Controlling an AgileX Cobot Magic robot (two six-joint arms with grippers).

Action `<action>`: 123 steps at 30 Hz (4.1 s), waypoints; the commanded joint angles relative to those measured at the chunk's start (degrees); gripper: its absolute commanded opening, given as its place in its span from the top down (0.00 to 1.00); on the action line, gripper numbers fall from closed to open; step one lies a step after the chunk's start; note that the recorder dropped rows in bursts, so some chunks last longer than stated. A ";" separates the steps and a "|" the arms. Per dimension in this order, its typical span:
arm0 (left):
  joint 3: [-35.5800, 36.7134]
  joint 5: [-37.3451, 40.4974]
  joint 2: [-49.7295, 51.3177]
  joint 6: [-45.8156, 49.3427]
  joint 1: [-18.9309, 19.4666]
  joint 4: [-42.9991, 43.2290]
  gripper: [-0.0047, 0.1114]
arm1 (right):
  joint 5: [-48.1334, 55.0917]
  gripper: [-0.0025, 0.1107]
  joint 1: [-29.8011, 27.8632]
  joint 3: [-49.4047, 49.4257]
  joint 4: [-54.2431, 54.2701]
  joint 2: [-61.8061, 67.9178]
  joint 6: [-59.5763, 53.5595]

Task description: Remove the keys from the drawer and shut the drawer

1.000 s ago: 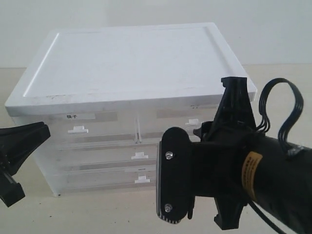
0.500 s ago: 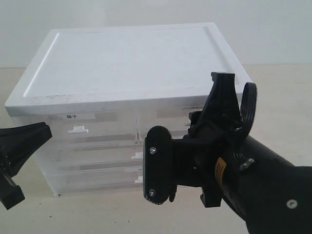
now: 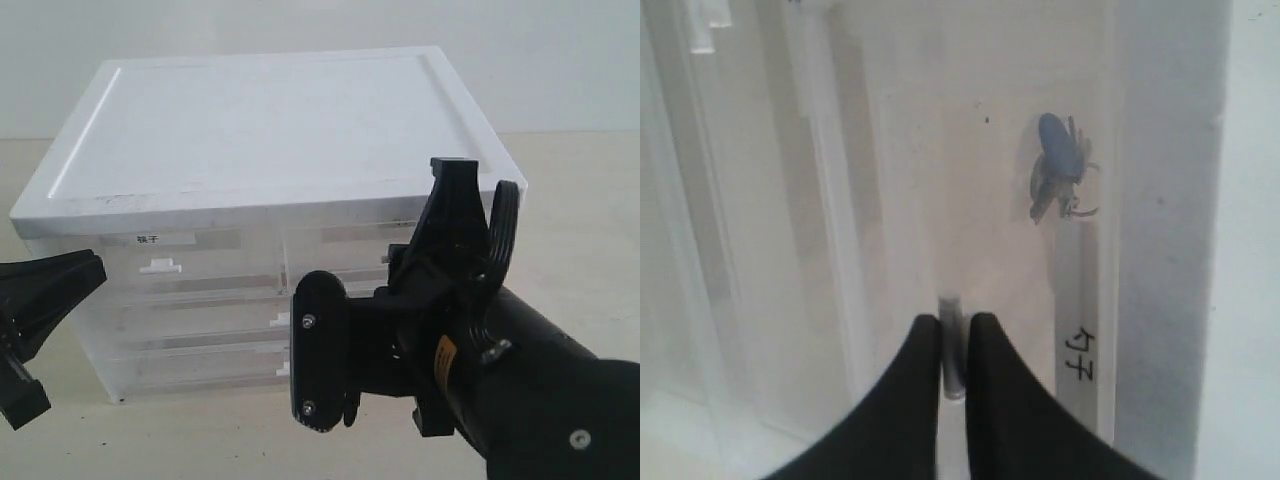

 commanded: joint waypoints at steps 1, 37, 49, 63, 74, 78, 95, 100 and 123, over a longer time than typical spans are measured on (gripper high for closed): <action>-0.30 -0.30 0.29 0.54 0.11 -1.34 0.92 | 3.76 0.98 4.16 0.29 4.14 0.12 -0.14; -0.30 0.33 0.29 1.26 0.11 -2.39 0.92 | -1.74 0.98 10.56 0.29 27.57 -12.88 -7.92; -0.30 0.33 0.29 1.98 0.11 -3.26 0.92 | -3.81 0.98 10.56 0.29 38.87 -20.98 -16.46; -0.30 0.33 0.29 2.10 0.11 -3.26 0.92 | 6.36 0.56 10.45 -7.69 35.49 -27.24 -15.52; -0.30 0.59 0.29 2.10 0.11 -1.86 0.92 | 6.32 0.51 10.32 -9.82 32.96 -21.52 -19.52; -0.30 0.59 0.29 2.10 0.11 -1.96 0.92 | 2.45 0.51 1.55 -9.91 38.96 -20.34 -28.67; -0.30 0.38 0.29 1.95 0.11 -1.29 0.92 | -2.87 0.57 -4.95 -9.91 47.96 -14.19 -43.32; -0.30 0.38 0.29 1.65 0.11 -1.29 0.92 | -2.77 0.96 -4.95 -9.91 47.85 -14.15 -43.63; -0.30 1.20 0.29 1.89 0.11 -1.51 0.92 | 1.39 0.55 -4.95 -12.40 62.28 -23.26 -50.81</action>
